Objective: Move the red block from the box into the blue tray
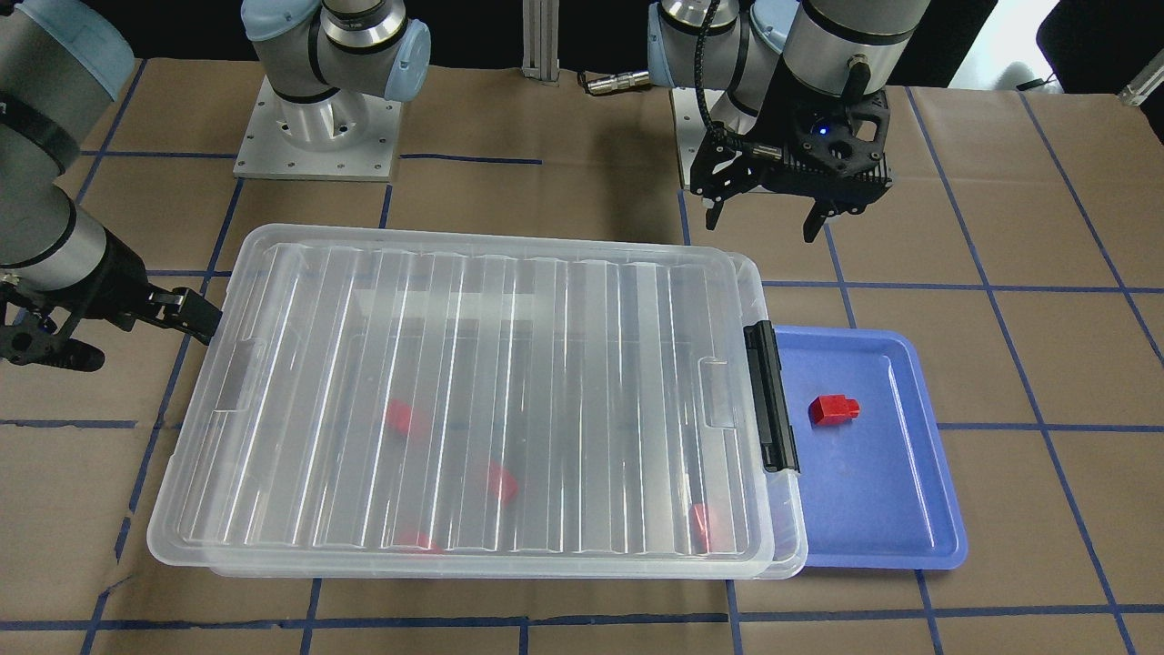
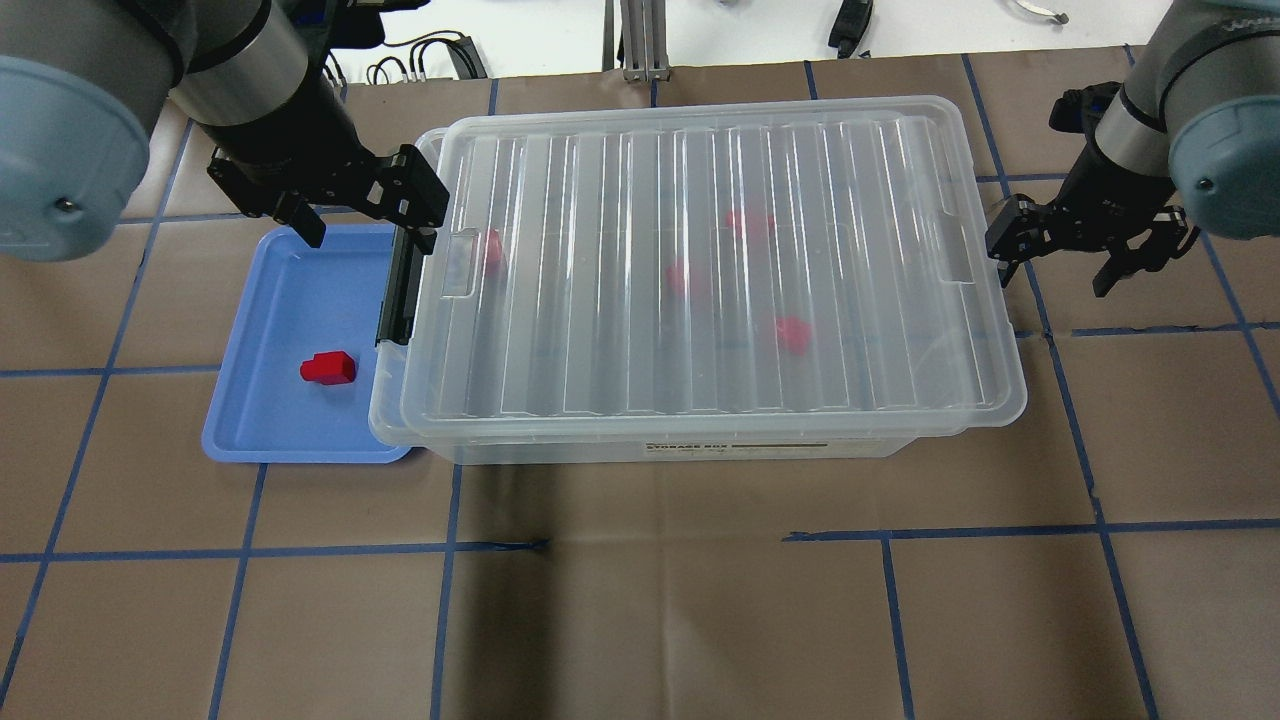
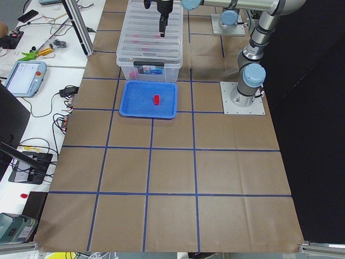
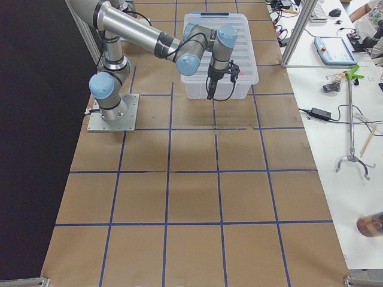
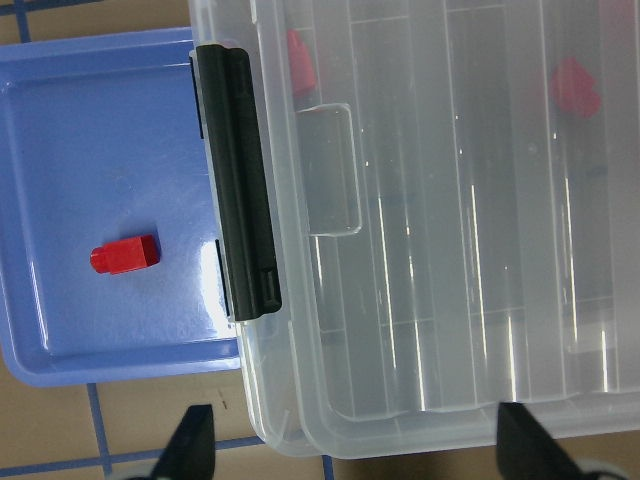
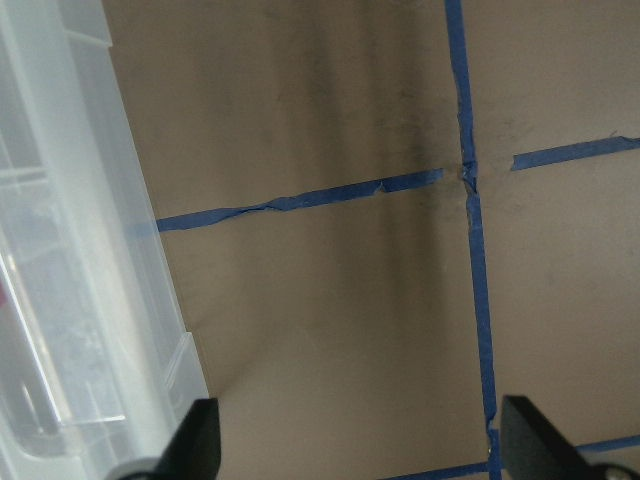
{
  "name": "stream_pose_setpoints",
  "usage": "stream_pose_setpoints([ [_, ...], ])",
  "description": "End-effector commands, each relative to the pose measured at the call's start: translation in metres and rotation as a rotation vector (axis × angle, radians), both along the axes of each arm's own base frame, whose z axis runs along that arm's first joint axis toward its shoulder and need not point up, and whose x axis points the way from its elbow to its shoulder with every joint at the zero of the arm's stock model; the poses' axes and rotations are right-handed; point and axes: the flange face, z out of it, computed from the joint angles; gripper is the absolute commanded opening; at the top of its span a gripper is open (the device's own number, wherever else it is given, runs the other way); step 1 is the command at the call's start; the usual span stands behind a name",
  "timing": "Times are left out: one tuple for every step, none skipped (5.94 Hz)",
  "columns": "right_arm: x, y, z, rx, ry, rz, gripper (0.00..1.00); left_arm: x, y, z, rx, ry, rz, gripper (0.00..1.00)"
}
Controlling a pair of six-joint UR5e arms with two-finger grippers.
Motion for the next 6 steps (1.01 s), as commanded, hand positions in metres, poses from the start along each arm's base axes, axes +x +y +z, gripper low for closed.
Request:
stream_pose_setpoints([
  [0.006, -0.001, 0.001, -0.01, -0.032, 0.0, 1.0, 0.0, 0.003, 0.0, 0.012, -0.002, 0.007, 0.98],
  [0.003, -0.005, 0.009, -0.025, -0.016, 0.007, 1.0, 0.0, 0.003, 0.0, 0.012, -0.002, 0.007, 0.98],
  [0.001, -0.012, 0.045, -0.079, 0.003, 0.01, 1.0, 0.0, 0.003, 0.0, 0.012, -0.002, 0.005, 0.98],
  [0.004, -0.01, 0.089, -0.087, 0.001, 0.005, 1.0, 0.0, 0.004, 0.001, 0.011, -0.002, 0.004, 0.98],
  [0.026, -0.004, 0.121, -0.097, 0.001, 0.04, 1.0, 0.0, 0.006, 0.003, 0.006, -0.001, -0.001, 0.98],
  [0.075, 0.006, 0.137, -0.108, 0.01, 0.029, 1.0, 0.0, 0.006, 0.002, 0.008, -0.002, -0.001, 0.98],
])
